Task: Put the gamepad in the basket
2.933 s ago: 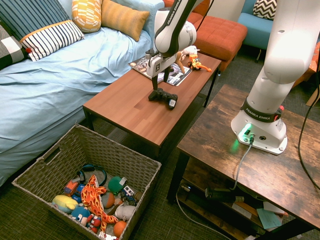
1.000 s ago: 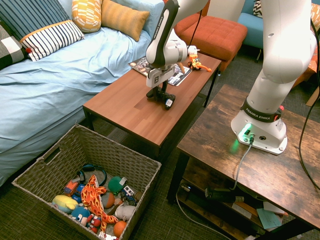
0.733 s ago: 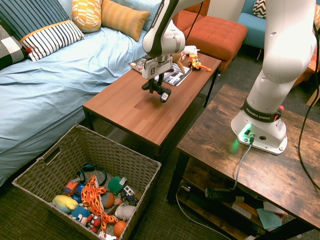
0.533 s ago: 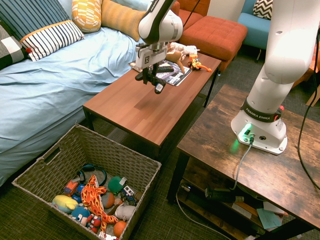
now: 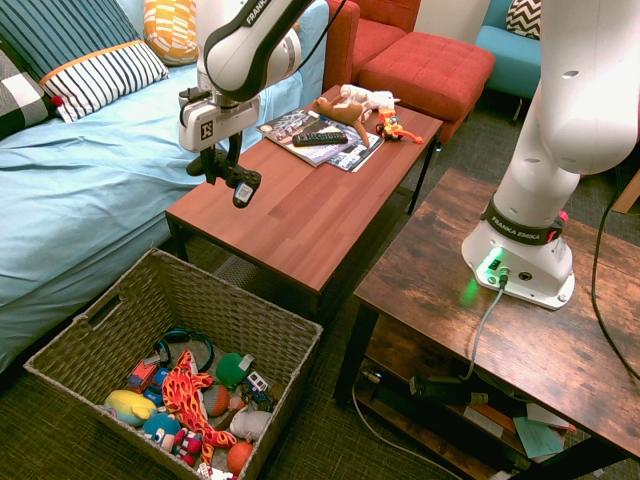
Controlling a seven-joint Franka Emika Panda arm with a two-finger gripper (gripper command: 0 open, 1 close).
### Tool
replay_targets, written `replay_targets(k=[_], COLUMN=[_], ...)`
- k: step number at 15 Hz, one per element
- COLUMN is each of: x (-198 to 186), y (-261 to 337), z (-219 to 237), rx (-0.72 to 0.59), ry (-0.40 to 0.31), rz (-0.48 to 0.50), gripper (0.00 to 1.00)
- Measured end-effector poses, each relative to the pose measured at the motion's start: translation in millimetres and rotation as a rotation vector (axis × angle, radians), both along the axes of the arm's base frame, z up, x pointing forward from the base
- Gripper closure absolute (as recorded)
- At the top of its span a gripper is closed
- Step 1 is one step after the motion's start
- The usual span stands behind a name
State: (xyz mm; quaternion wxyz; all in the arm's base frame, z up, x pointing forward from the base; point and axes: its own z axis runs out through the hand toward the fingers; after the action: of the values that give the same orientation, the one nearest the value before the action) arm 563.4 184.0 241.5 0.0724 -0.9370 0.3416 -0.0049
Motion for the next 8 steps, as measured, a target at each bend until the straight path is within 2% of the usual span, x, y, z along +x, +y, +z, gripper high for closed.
replay_targets(k=[3,8], x=[7,0], y=[40,144], z=[-17,-102], rx=[0.021,0.089], ry=[0.002,0.033], rz=[0.041,0.107], gripper=[1.00,1.00])
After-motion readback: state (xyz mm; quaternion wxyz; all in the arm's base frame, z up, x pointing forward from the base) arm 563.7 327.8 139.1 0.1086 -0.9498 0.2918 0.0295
